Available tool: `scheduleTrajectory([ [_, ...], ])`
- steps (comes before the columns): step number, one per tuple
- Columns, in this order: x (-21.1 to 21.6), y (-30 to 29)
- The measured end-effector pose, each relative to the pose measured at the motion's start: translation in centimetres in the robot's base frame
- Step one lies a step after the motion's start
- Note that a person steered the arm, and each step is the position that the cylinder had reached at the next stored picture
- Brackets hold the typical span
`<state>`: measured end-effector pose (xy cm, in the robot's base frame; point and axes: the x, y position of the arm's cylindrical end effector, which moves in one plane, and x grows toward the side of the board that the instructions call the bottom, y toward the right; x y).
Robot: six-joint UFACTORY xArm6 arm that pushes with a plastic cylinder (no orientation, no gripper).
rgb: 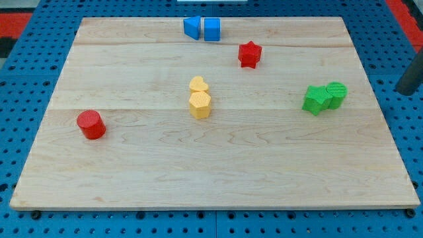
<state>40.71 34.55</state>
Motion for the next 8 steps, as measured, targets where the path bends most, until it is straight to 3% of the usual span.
scheduleTrajectory([
  [1,-1.9,-4.3],
  [3,-10.4,-26.3],
  [4,-11.1,-39.0],
  [5,-11.2,-46.9],
  [7,-14.1,-54.0],
  [8,-13.0,-59.1],
])
